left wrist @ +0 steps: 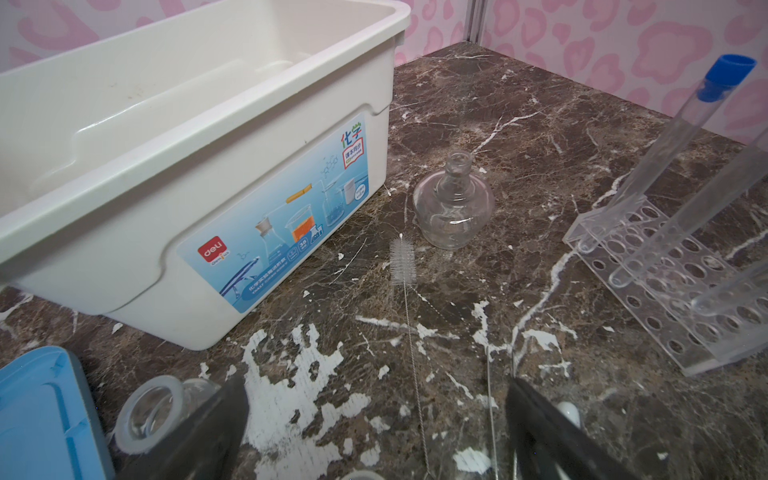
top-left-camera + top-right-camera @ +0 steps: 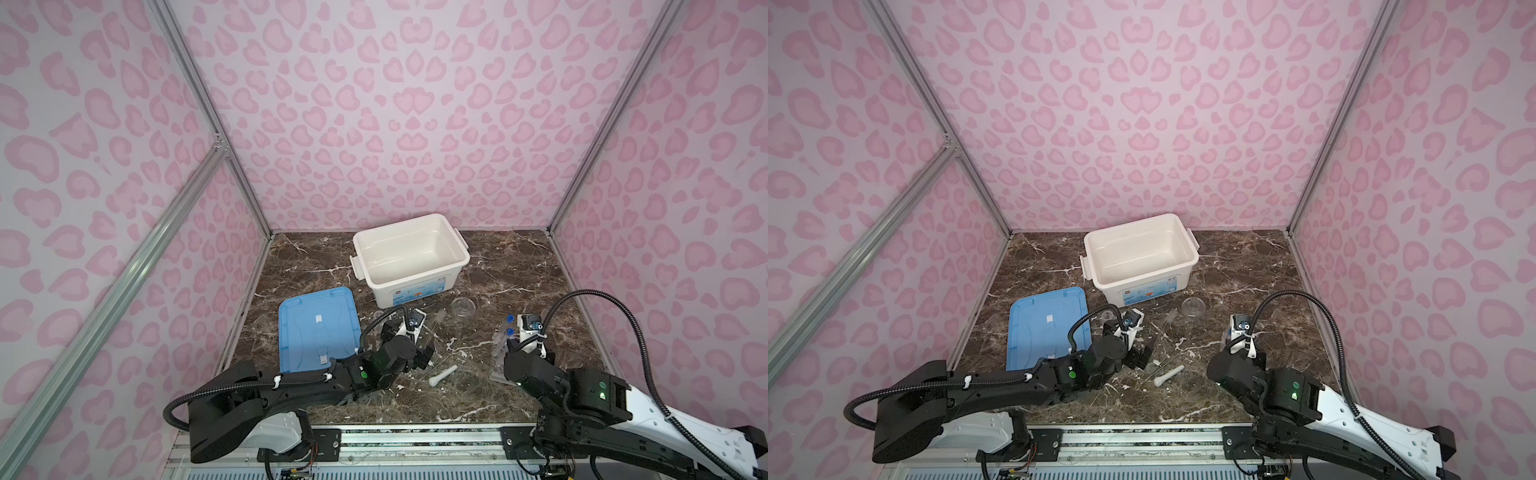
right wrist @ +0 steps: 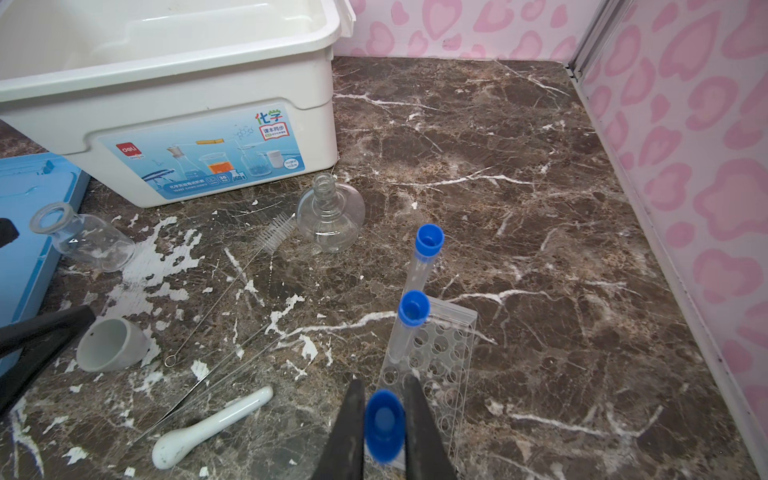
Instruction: Organize the chemistry lab equipment
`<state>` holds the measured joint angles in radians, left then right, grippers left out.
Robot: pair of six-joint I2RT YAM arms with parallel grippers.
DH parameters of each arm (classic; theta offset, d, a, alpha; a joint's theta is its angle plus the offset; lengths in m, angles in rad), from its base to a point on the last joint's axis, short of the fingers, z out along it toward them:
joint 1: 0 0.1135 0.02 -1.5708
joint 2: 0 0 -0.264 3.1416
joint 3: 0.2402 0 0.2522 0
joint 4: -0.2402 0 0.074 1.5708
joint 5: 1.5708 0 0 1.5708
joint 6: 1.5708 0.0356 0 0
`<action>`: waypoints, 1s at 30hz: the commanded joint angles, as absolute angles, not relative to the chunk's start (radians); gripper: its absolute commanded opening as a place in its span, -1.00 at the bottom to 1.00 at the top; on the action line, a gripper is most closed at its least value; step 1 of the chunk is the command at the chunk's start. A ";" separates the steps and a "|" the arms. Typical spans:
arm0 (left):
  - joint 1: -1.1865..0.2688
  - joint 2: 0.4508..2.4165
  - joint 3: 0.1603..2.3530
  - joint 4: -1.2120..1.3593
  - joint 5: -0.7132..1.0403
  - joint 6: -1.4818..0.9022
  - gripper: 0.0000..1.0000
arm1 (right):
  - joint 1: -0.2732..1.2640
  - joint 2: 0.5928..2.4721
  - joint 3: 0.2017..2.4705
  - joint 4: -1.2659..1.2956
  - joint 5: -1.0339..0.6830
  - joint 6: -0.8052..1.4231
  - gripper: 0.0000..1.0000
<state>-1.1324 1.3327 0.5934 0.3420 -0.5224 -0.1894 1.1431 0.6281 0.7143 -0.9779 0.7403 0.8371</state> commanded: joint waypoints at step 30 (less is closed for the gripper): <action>-1.132 1.385 0.640 0.353 -0.488 -0.195 0.96 | 1.060 0.569 0.628 -0.902 0.673 0.829 -0.86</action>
